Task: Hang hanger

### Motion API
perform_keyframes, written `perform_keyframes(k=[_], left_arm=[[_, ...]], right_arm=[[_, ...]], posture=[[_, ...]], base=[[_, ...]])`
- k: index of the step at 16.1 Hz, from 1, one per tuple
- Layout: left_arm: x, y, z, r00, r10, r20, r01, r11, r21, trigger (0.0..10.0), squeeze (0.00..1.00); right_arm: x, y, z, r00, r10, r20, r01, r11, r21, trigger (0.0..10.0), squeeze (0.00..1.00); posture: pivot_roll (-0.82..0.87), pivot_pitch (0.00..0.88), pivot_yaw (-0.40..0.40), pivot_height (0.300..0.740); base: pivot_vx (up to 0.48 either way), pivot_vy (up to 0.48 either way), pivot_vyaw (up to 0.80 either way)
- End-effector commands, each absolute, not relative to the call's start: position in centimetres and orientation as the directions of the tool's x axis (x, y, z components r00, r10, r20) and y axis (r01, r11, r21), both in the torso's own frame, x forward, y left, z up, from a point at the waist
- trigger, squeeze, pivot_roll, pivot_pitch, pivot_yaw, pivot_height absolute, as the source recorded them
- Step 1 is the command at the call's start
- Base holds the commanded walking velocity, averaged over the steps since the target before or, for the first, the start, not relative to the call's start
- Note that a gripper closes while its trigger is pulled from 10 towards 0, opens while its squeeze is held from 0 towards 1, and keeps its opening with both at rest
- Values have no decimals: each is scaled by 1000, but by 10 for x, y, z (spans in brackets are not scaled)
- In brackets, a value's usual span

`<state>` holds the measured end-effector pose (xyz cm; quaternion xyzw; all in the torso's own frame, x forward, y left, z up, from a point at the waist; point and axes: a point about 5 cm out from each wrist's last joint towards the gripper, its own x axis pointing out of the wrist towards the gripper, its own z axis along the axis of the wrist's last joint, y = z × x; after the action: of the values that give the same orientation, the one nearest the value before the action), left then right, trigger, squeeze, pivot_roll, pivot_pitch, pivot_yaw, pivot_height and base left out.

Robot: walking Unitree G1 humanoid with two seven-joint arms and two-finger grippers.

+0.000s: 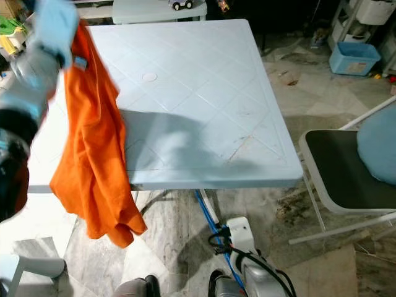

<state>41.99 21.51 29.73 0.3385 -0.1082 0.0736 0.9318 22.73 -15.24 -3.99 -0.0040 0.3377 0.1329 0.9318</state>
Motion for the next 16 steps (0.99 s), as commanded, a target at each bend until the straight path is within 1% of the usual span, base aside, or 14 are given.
perform_keyframes(k=[1,2,5,6,7,8,10,11,12,13,15,16], left_arm=[[416,230,294,945,122,302,-303,674,674,10000,0],[413,238,278,953,147,264,-293,663,689,10000,0],[410,243,245,978,151,144,-209,692,691,10000,0],[406,242,217,990,132,48,-130,731,670,10000,0],[403,243,206,991,129,20,-112,752,650,10000,0],[400,244,197,991,131,0,-102,768,632,10000,1000],[396,248,185,990,142,-23,-95,769,633,10000,1000],[396,249,188,990,143,-8,-99,726,680,10000,1000],[398,245,204,995,73,74,-104,687,720,10000,1000],[397,249,210,992,73,105,-126,713,690,10000,1000],[392,259,204,993,75,88,-113,789,604,10000,1000],[390,262,199,994,79,76,-107,863,494,10000,1000]], right_arm=[[224,-153,-40,739,247,-627,-238,966,99,10000,0],[222,-155,-41,738,244,-629,-237,967,96,10000,0],[220,-157,-39,738,243,-629,-240,966,92,10000,0],[221,-159,-37,740,244,-626,-243,966,90,10000,0],[222,-159,-36,741,245,-625,-244,966,89,10000,0],[222,-160,-35,740,246,-626,-246,965,88,10000,0],[222,-161,-35,736,252,-629,-257,963,86,10000,0],[222,-161,-34,736,254,-627,-264,961,79,10000,0],[224,-162,-32,744,249,-621,-256,963,80,10000,0],[226,-160,-31,747,248,-617,-250,964,86,10000,0],[228,-153,-30,741,269,-616,-271,958,92,10000,0],[231,-151,-29,740,279,-611,-281,955,95,10000,0]], posture=[[-117,205,38,740],[-117,205,38,740],[-126,212,25,740],[-124,216,16,740],[-123,219,11,740],[-122,220,9,740],[-116,219,6,740],[-111,217,7,740],[-102,217,10,740],[-96,217,9,740],[-68,210,13,740],[-65,210,12,740]], base=[[0,0,0],[0,0,0],[0,0,0],[0,0,0],[0,0,0],[0,0,0],[0,0,0],[0,0,0],[0,0,0],[0,0,0],[0,0,0],[0,0,0]])
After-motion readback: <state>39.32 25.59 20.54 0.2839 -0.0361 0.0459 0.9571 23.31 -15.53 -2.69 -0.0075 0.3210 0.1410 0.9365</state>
